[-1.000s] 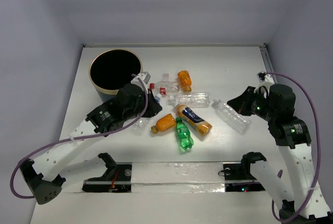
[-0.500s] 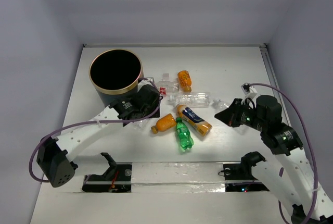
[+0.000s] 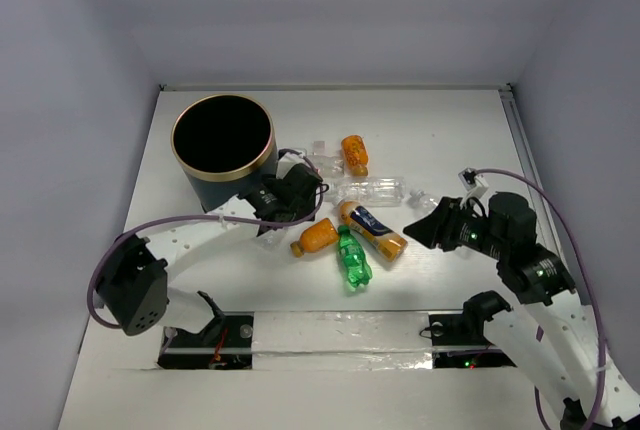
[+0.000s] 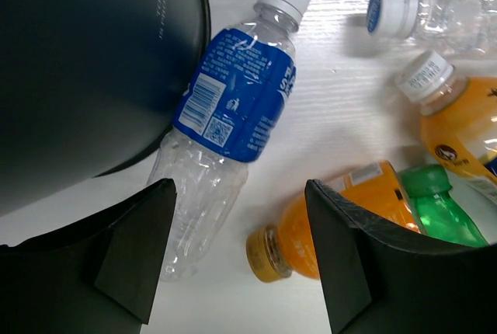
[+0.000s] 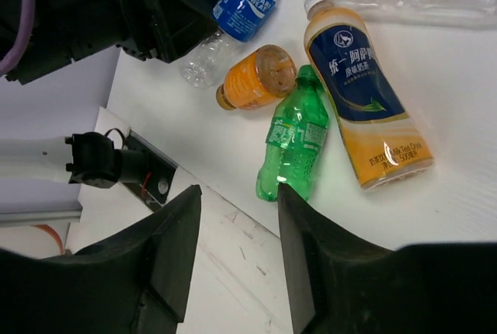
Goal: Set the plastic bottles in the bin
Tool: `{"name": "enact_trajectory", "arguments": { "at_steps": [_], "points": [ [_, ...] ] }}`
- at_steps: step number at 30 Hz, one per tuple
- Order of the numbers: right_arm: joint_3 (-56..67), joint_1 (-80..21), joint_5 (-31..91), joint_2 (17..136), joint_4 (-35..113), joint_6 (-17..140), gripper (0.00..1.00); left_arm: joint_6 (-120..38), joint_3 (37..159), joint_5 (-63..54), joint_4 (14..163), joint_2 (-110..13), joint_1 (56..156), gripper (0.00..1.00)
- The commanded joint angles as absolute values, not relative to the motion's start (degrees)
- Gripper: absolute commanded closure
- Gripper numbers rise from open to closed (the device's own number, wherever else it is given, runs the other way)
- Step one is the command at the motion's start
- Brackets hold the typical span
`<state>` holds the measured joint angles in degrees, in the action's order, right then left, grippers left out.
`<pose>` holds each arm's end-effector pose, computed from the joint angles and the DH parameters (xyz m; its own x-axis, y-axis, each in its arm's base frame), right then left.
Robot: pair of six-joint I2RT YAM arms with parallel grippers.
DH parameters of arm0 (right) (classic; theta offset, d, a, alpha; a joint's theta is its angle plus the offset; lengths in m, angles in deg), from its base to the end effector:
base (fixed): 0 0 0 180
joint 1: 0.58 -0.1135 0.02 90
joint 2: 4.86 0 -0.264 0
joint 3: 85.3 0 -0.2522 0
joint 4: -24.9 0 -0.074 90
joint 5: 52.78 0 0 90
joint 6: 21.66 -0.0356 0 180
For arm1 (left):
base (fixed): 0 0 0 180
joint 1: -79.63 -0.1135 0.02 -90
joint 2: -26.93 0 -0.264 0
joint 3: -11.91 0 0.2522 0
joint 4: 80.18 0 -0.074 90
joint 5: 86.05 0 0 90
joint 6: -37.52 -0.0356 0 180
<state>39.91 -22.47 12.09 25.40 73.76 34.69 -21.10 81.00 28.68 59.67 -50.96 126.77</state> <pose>0.1040 0.0581 0.3075 -0.7042 0.2577 -0.6616 -0.3680 0.6643 0.6506 0.2039 -0.1978 0.2529 -0.6873 0.0454 -0.7249 0.1418 0.9872 -0.0726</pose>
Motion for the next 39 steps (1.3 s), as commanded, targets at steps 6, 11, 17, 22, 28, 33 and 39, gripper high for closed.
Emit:
{"name": "enact_trajectory", "arguments": {
  "at_steps": [6, 11, 17, 22, 28, 33, 39],
  "points": [
    [43.9, -24.0, 10.0, 24.0, 64.6, 30.6, 0.43, -24.4, 79.6, 37.3, 65.8, -55.3, 126.4, 0.35],
    [46.7, -24.7, 10.5, 23.0, 63.1, 29.3, 0.36, -25.1, 78.9, 38.1, 67.4, -58.4, 126.4, 0.35],
    [50.6, -25.7, 10.9, 24.6, 62.1, 29.2, 0.27, -25.7, 77.5, 38.2, 69.5, -62.1, 126.4, 0.34],
    [51.5, -27.6, 12.3, 26.8, 61.5, 29.8, 0.19, -25.5, 77.4, 36.6, 70.6, -65.9, 126.4, 0.32],
    [50.7, -32.3, 15.6, 31.2, 60.2, 29.3, 0.13, -24.8, 78.8, 33.7, 70.7, -66.5, 126.4, 0.31],
    [49.0, -37.3, 19.1, 36.1, 58.6, 29.2, 0.13, -23.7, 79.9, 32.6, 69.0, -65.3, 126.4, 0.60],
    [47.0, -41.8, 23.0, 44.6, 57.9, 30.2, 0.13, -22.2, 84.5, 30.7, 64.4, -57.3, 126.4, 0.72]
  ]
}}
